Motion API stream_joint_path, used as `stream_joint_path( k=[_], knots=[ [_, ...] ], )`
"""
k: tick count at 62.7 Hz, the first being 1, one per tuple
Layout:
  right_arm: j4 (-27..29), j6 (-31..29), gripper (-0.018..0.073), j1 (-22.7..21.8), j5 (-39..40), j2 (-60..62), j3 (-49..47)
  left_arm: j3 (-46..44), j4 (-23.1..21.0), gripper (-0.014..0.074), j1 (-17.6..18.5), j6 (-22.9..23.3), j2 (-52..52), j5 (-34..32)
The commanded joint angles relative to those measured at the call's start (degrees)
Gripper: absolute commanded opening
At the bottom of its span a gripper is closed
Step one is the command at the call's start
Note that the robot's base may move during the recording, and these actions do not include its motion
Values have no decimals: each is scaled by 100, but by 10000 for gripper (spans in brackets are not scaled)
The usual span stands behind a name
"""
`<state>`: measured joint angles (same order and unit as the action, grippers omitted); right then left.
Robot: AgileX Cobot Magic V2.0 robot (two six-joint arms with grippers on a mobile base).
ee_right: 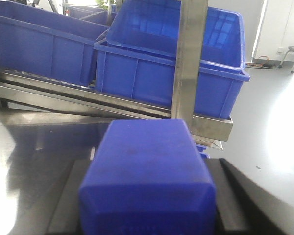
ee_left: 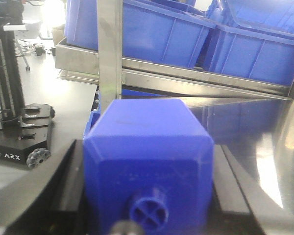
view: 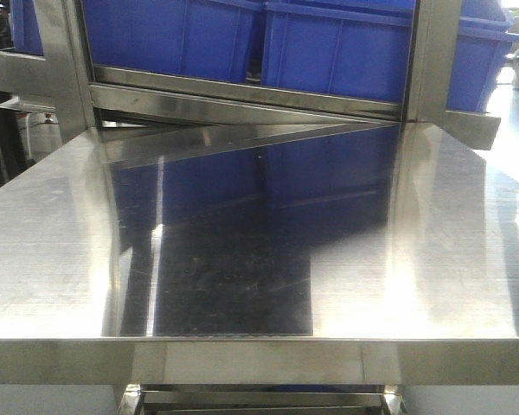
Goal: Pick and sort blue part to right shelf
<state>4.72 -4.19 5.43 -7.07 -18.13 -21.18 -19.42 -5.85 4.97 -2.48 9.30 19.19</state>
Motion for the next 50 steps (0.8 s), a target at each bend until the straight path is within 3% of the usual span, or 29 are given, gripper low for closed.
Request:
stream_joint_path(
  k=[1,50],
  knots=[
    [11,-55,394,-38,546,-38,-165,-169,-78,314,-3,35,54,-490],
    [11,-55,394,-38,546,-38,-165,-169,-78,314,-3,35,54,-490]
  ],
)
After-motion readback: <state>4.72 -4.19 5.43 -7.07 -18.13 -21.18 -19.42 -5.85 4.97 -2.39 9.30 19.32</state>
